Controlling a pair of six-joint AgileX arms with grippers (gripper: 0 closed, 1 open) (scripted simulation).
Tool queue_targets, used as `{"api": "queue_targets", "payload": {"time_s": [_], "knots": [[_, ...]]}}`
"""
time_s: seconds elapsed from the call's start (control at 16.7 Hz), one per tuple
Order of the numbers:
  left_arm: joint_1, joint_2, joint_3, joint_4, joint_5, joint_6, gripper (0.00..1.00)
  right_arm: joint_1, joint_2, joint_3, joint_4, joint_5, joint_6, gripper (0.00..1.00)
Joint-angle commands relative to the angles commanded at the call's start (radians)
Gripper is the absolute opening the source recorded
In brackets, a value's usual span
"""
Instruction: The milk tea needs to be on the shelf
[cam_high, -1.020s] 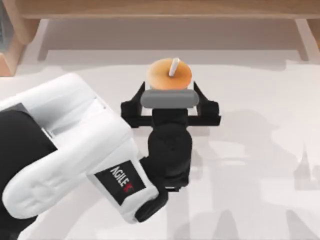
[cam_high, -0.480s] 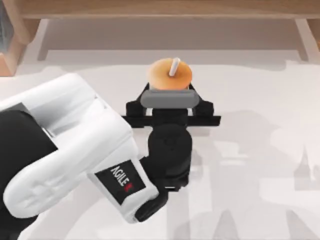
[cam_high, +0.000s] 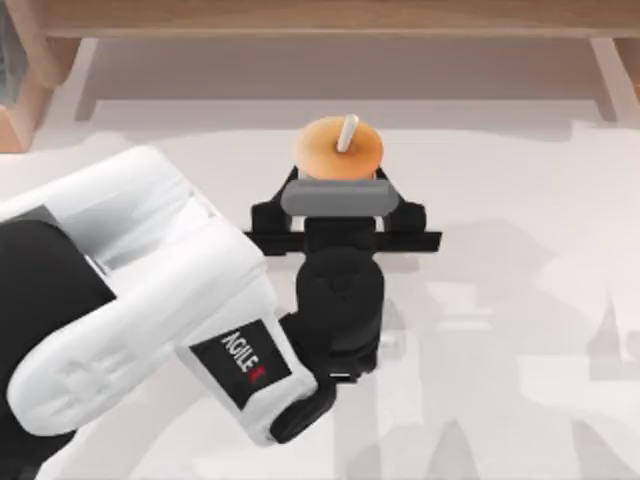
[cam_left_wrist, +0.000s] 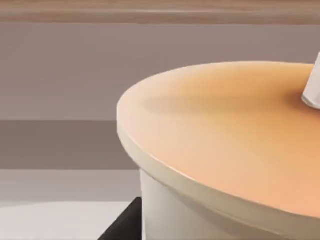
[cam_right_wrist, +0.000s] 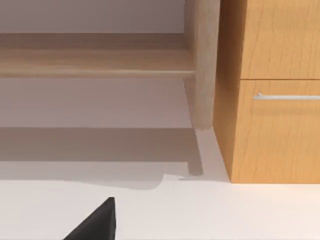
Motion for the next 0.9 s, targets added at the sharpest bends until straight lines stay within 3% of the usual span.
{"api": "queue_targets", "payload": {"time_s": [0.9], "knots": [[-0.002, -0.038, -0.004, -0.034, -0.001, 0.002, 0.00, 0.000, 0.000, 0.000, 0.000, 0.000, 0.000, 1.00]]}}
